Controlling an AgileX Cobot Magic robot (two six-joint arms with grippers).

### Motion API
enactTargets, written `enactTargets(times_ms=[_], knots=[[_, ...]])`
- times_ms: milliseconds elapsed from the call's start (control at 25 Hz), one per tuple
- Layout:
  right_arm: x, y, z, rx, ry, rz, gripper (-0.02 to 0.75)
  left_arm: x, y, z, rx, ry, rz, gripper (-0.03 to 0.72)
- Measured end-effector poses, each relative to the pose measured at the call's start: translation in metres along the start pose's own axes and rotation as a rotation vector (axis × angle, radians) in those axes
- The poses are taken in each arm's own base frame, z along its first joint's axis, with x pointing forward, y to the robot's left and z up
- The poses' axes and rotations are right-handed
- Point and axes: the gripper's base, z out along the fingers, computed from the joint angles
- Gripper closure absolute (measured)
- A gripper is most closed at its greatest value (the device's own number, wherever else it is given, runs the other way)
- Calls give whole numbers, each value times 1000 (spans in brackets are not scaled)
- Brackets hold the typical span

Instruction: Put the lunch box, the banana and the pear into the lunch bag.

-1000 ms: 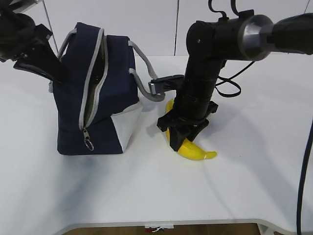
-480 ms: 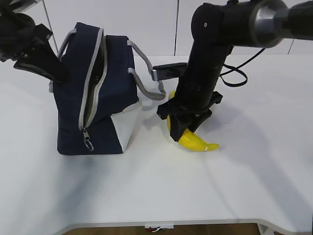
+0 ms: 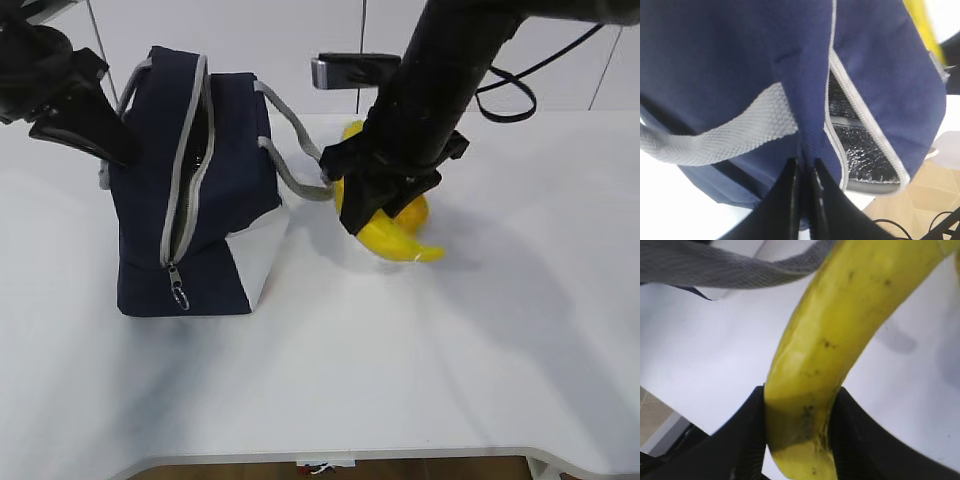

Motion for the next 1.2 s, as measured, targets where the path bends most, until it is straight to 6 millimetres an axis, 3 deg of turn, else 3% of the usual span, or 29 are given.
enactTargets(times_ms=[200,480,640,760,880,1200], knots=[[-4,7,-29,5,-73,-21,440,0,0,0,-2,-2,0,694],[-30,31,-86,-107,-323,-68,440,-2,-3,0,35,-21,-19,694],[-43,43,-97,-219,-486,-78,440,-6,-10,-1,118,-63,-62,694],[-50,44,-95,-254,-543,-68,440,-9,-15,-1,179,-94,-95,694],[-58,40,-78,-277,-538,-42,440,-12,-19,-2,221,-118,-118,694],[-75,25,-9,-347,-444,22,440,-15,-20,-3,237,-145,-133,694]])
